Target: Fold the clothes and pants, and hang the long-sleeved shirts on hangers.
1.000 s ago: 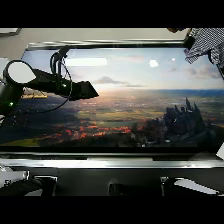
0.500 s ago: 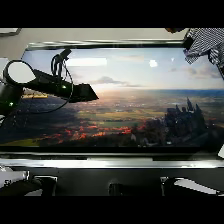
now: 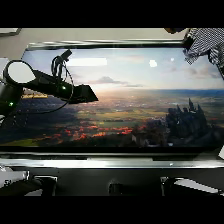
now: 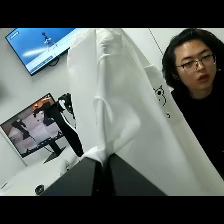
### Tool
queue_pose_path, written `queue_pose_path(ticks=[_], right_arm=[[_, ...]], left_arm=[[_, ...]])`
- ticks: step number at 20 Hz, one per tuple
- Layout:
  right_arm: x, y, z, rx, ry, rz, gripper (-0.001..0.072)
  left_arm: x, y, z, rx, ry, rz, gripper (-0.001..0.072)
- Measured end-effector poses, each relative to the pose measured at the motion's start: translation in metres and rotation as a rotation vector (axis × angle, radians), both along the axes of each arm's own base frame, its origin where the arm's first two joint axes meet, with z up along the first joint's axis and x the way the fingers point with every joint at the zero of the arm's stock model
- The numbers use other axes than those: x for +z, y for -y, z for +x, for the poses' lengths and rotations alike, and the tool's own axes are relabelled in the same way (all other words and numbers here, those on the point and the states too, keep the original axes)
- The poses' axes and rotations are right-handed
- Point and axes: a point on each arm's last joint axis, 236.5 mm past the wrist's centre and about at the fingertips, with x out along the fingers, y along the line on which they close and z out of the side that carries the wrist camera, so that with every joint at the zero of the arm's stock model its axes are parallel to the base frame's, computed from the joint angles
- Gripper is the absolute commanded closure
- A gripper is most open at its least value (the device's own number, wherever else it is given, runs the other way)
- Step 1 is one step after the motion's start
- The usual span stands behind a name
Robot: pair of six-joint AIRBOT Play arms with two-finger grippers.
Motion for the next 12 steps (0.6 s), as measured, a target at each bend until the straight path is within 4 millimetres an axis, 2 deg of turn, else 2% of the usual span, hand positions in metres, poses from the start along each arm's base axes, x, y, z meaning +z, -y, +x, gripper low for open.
queue_pose_path(ticks=[1,2,4,8,12], right_arm=[[0.0,0.0,-0.002,-0.005,-0.008,0.0,0.0333],[0.001,-0.001,-0.004,-0.01,-0.011,0.002,0.028],[0.004,-0.006,-0.009,-0.021,-0.008,0.006,0.0218],[0.011,-0.025,-0.031,-0.079,-0.005,0.042,0.0218],[0.026,-0.056,-0.057,-0.132,0.019,0.066,0.0218]], left_arm=[[0.0,0.0,0.0,0.0,-0.001,0.0,0.0108],[0.0,0.0,0.0,0.0,-0.001,0.0,0.0108],[0.0,0.0,0.0,0.006,-0.007,-0.002,0.0107],[0.0,0.001,-0.001,0.016,-0.018,-0.007,0.0108],[0.004,0.004,0.0,0.019,-0.019,-0.03,0.0106]])
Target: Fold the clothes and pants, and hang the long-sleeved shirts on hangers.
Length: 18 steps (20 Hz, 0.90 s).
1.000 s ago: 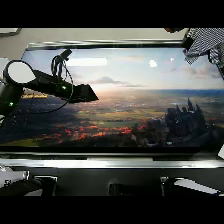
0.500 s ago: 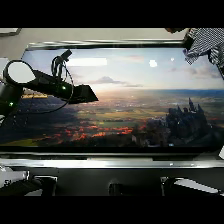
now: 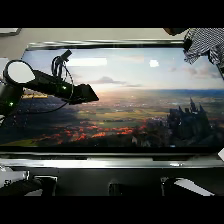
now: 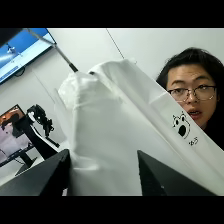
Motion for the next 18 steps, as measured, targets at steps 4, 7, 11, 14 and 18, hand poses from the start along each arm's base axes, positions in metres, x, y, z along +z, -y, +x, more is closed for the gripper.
queue_pose_path(ticks=[4,7,11,14,18], right_arm=[[0.031,-0.04,-0.008,0.041,0.059,-0.054,0.0219],[0.071,-0.078,0.0,0.136,0.078,-0.177,0.0223],[0.122,-0.139,0.041,0.382,0.13,-0.363,0.0244],[0.124,-0.184,0.125,0.67,0.117,-0.364,0.0373],[0.045,-0.303,0.297,1.179,-0.232,-0.231,0.0605]], left_arm=[[0.002,-0.002,0.014,0.035,0.049,0.001,0.0106],[0.0,-0.01,0.023,0.059,0.08,0.03,0.0106],[0.002,-0.036,0.044,0.126,0.148,0.083,0.0106],[0.014,-0.065,0.065,0.214,0.21,0.091,0.0136],[0.03,-0.108,0.08,0.277,0.285,0.122,0.0688]])
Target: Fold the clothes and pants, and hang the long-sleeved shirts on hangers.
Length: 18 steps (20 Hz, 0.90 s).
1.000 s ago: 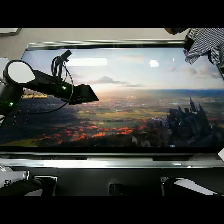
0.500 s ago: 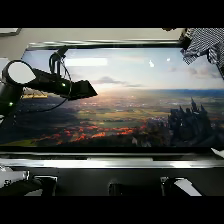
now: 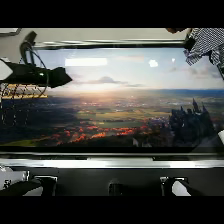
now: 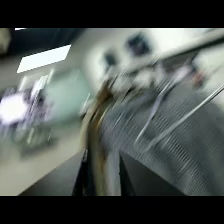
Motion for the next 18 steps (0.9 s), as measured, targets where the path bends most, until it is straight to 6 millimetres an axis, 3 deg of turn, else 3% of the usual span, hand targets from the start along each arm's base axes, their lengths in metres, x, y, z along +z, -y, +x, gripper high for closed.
queue_pose_path(ticks=[1,3,5,7,9,12,14,18], right_arm=[[-0.031,-0.043,0.033,0.121,-0.125,-0.03,0.0673],[-0.104,-0.138,0.076,0.37,-0.395,-0.092,0.0676],[-0.192,-0.223,0.085,0.596,-0.699,-0.152,0.0677],[-0.275,-0.285,0.068,0.769,-0.986,-0.208,0.0677],[-0.341,-0.32,0.044,0.878,-1.218,-0.265,0.0676],[-0.406,-0.346,0.012,0.972,-1.438,-0.306,0.0676],[-0.427,-0.355,-0.001,1.009,-1.509,-0.317,0.0675],[-0.443,-0.361,-0.011,1.034,-1.559,-0.317,0.0675]], left_arm=[[0.002,-0.009,-0.001,-0.004,0.011,0.02,0.0688],[-0.002,-0.027,-0.005,-0.011,0.018,0.066,0.0688],[-0.014,-0.045,-0.014,-0.005,0.003,0.115,0.0688],[-0.033,-0.065,-0.027,0.009,-0.021,0.172,0.0687],[-0.047,-0.082,-0.039,0.017,-0.03,0.224,0.0687],[-0.062,-0.099,-0.051,0.025,-0.055,0.272,0.0687],[-0.068,-0.103,-0.055,0.022,-0.071,0.285,0.0687],[-0.074,-0.107,-0.059,0.019,-0.084,0.3,0.0687]])
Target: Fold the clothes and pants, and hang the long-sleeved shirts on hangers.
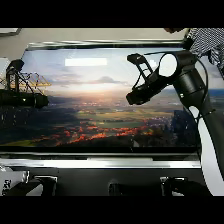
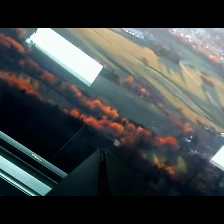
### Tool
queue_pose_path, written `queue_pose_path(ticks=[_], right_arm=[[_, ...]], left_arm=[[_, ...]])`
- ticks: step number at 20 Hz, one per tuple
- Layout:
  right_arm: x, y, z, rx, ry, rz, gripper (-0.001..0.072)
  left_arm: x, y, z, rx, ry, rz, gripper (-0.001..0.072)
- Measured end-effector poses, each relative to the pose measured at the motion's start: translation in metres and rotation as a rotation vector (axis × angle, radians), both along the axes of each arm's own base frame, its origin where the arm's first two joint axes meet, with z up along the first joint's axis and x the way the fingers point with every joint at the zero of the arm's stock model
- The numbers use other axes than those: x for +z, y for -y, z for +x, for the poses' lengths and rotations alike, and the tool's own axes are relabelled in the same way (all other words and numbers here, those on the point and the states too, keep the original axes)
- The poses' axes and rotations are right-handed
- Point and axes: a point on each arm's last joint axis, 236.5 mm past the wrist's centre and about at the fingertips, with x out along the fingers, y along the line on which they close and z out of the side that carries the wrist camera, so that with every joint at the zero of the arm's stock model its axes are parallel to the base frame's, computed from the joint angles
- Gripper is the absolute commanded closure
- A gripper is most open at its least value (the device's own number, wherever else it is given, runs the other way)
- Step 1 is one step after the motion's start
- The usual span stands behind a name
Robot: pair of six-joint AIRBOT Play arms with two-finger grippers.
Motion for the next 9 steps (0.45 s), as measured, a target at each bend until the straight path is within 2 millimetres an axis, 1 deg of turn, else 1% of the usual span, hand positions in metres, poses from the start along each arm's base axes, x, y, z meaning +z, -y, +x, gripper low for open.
queue_pose_path(ticks=[9], right_arm=[[-0.0048,-0.0022,-0.0039,0.008,-0.018,-0.003,0.0675]], left_arm=[[-0.0024,-0.0018,-0.0017,-0.001,-0.008,0.007,0.0687]])
